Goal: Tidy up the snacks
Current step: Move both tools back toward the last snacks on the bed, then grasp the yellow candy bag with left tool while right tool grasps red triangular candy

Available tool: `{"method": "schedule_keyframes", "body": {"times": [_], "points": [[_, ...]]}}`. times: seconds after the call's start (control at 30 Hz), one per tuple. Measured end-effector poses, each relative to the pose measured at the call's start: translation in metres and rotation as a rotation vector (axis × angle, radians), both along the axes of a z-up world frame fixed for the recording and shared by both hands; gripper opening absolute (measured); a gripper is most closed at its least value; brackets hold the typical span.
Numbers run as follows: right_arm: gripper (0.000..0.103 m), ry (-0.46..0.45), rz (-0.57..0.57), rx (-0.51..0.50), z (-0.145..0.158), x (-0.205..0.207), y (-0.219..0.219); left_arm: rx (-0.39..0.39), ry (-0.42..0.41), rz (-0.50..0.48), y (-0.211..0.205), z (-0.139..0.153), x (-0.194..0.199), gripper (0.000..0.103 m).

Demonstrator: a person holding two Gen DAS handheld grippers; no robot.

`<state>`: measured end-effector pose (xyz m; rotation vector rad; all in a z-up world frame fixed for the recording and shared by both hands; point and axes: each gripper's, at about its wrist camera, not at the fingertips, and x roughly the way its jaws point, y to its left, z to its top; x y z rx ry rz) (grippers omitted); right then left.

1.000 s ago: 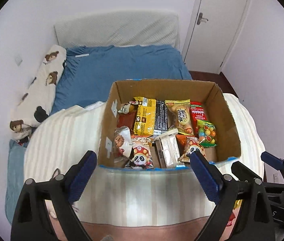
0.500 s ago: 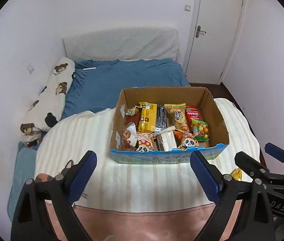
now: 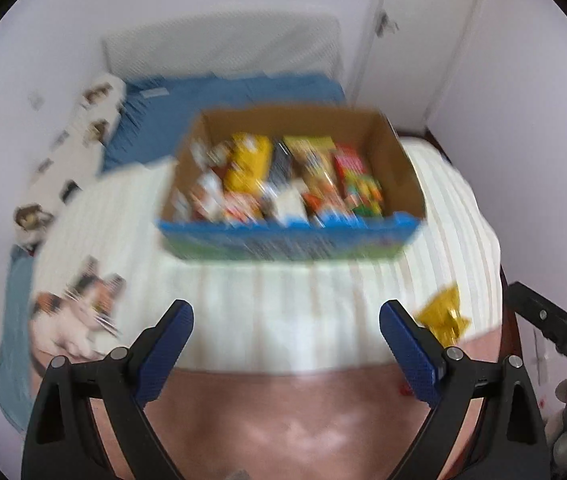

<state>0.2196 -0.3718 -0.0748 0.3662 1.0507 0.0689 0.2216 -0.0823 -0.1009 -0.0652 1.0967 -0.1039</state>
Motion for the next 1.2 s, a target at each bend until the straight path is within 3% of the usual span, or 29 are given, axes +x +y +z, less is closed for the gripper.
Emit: {"method": "schedule_keyframes", "body": {"times": [0.2,0.3,0.43,0.5,0.53,0.6,0.77,0.9,1.03,1.2], "points": [[0.083,0.2,-0.077,0.063,-0.089,-0.019,-0.048,0.082,0.157,-0.125,-0.062,-0.072,-0.001,0.095],[0.083,0.324,-0.078,0.118,-0.146,-0.027,-0.05,0.132,0.226,-0.155,-0.077,-0.103,-0.005,0.095],[0.082,0.386,-0.081,0.192,-0.202,-0.033,-0.043,0.173,0.286,-0.158,-0.083,-0.128,-0.008,0.095],[0.061,0.382,-0.083,0.22,-0.217,-0.037,-0.039,0.179,0.301,-0.154,-0.084,-0.134,-0.009,0.095],[0.057,0.37,-0.089,0.189,-0.223,-0.038,-0.038,0.181,0.303,-0.154,-0.086,-0.134,-0.01,0.095],[0.04,0.34,-0.106,0.202,-0.224,-0.04,-0.04,0.168,0.3,-0.157,-0.091,-0.129,-0.01,0.095],[0.04,0.276,-0.151,0.23,-0.208,-0.052,-0.061,0.069,0.311,-0.179,-0.12,-0.11,0.004,0.095],[0.04,0.244,-0.189,0.204,-0.194,-0.064,-0.086,-0.13,0.428,-0.164,-0.156,-0.113,0.028,0.095],[0.04,0.235,-0.261,0.22,-0.195,-0.072,-0.115,-0.236,0.536,-0.144,-0.196,-0.134,0.048,0.095],[0.04,0.232,-0.34,0.251,-0.198,-0.085,-0.147,-0.121,0.579,-0.246,-0.255,-0.166,0.055,0.095]]}}
